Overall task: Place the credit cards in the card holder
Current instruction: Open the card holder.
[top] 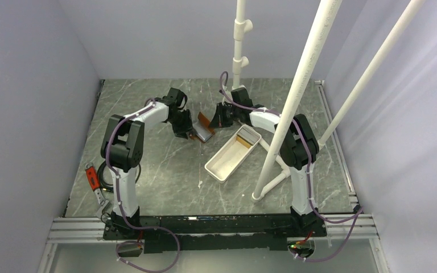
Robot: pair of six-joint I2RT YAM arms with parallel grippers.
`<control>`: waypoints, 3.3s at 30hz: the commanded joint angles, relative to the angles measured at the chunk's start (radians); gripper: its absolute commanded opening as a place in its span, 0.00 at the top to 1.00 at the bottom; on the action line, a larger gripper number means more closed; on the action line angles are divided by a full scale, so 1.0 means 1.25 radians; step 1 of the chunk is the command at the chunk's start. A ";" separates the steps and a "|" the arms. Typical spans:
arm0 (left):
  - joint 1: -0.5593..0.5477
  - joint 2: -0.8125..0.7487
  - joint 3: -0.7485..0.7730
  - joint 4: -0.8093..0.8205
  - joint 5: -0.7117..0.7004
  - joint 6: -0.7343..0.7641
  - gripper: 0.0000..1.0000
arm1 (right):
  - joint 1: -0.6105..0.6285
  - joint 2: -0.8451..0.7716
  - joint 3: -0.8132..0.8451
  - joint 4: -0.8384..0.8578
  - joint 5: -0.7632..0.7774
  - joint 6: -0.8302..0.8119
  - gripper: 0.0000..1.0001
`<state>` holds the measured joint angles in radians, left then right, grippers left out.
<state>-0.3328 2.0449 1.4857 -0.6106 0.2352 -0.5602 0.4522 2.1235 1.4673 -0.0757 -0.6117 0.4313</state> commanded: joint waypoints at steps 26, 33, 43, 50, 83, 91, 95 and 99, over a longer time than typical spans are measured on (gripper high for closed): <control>0.040 -0.177 -0.129 0.020 0.122 0.064 1.00 | 0.075 -0.108 0.129 -0.274 0.358 -0.320 0.24; 0.040 -0.224 -0.129 0.035 0.128 0.080 1.00 | 0.093 -0.131 0.115 -0.246 0.330 -0.329 0.22; 0.040 -0.228 -0.088 0.045 0.157 0.087 1.00 | 0.093 -0.154 0.141 -0.251 0.265 -0.306 0.21; 0.039 -0.215 -0.050 0.030 0.161 0.097 1.00 | 0.095 -0.122 0.134 -0.215 0.149 -0.286 0.38; 0.040 -0.218 -0.075 0.014 0.163 0.122 1.00 | 0.122 0.024 0.172 -0.224 0.164 -0.311 0.37; 0.039 -0.241 -0.122 -0.018 0.121 0.138 1.00 | 0.111 0.002 0.136 -0.189 0.258 -0.262 0.54; 0.039 -0.225 -0.141 -0.049 0.094 0.147 1.00 | 0.109 0.007 0.140 -0.188 0.291 -0.248 0.60; 0.039 -0.223 -0.173 -0.047 0.098 0.152 1.00 | 0.109 0.012 0.146 -0.183 0.333 -0.236 0.63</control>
<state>-0.2848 1.7973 1.2964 -0.6186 0.3645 -0.4042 0.6029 2.1506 1.6409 -0.3359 -0.3210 0.1238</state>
